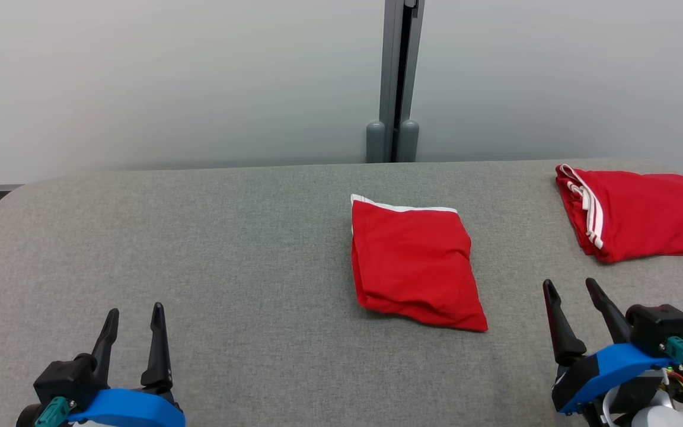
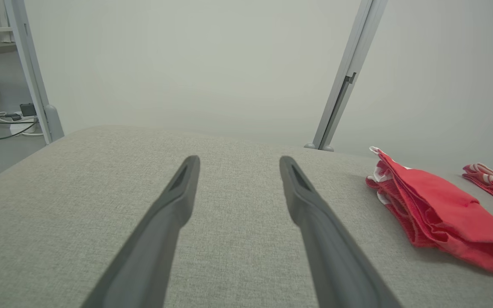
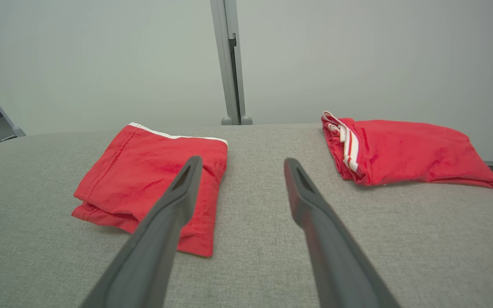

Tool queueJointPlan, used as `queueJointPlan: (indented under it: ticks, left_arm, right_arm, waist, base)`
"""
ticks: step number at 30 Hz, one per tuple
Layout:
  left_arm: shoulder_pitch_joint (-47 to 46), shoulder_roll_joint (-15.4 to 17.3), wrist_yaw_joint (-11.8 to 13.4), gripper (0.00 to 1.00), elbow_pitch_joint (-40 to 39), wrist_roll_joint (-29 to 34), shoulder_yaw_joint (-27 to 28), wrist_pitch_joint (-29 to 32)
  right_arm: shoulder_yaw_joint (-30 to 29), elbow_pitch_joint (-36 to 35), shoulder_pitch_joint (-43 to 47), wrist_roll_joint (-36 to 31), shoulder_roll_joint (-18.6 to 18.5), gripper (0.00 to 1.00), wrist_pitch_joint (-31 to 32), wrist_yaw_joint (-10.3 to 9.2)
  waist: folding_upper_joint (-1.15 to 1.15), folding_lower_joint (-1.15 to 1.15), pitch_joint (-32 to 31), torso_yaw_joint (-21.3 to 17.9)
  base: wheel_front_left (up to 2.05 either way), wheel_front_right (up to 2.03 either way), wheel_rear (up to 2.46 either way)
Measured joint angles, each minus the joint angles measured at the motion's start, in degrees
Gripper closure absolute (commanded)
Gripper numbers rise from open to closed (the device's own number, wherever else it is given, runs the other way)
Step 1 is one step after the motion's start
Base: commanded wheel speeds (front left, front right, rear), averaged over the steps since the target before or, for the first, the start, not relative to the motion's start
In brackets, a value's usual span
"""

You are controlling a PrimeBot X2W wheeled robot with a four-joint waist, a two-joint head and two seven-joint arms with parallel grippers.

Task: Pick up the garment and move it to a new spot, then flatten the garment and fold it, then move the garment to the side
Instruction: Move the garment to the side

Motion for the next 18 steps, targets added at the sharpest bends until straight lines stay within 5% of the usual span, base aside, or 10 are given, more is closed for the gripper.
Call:
queueJointPlan:
  ticks: [9,18]
  left_arm:
    - [0.04,0.05,0.08,0.0,-0.58,-0.23,-0.47,-0.03]
    - [-0.82,0.12,0.27,0.0,-1.78,-0.48,-1.03,-0.29]
  right_arm:
    - [1.37,0.52,-0.09,0.49,-0.1,0.0,1.56,0.0]
    - [2.36,5.68,-12.85,3.09,-0.15,0.0,15.35,0.0]
  waist:
    - [0.01,0.0,0.0,0.05]
    - [0.01,0.01,2.87,0.15]
  base:
    - [0.0,0.0,0.0]
    - [0.0,0.0,0.0]
